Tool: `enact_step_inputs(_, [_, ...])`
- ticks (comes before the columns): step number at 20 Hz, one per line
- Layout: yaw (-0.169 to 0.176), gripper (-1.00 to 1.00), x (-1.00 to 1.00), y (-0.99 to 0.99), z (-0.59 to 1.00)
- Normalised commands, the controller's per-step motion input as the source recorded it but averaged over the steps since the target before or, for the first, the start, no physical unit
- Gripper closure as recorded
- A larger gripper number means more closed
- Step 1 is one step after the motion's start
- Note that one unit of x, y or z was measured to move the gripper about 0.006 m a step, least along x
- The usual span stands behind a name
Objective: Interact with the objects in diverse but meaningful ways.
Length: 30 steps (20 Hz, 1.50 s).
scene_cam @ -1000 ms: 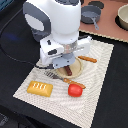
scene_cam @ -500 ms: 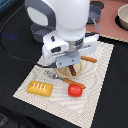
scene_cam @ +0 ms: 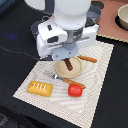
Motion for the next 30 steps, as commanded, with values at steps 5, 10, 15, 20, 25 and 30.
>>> enact_step_inputs(5, [0.035,1.00,-1.00,0.00,-0.20])
enact_step_inputs(10, [0.040,1.00,-1.00,0.02,-0.22])
enact_step_inputs(15, [0.044,1.00,-0.96,0.17,-0.24])
enact_step_inputs(20, [0.060,1.00,-0.84,0.11,-0.23])
enact_step_inputs(25, [0.045,1.00,-0.46,-0.01,-0.36])
enact_step_inputs(30, [0.038,1.00,-0.15,-0.17,-0.35])
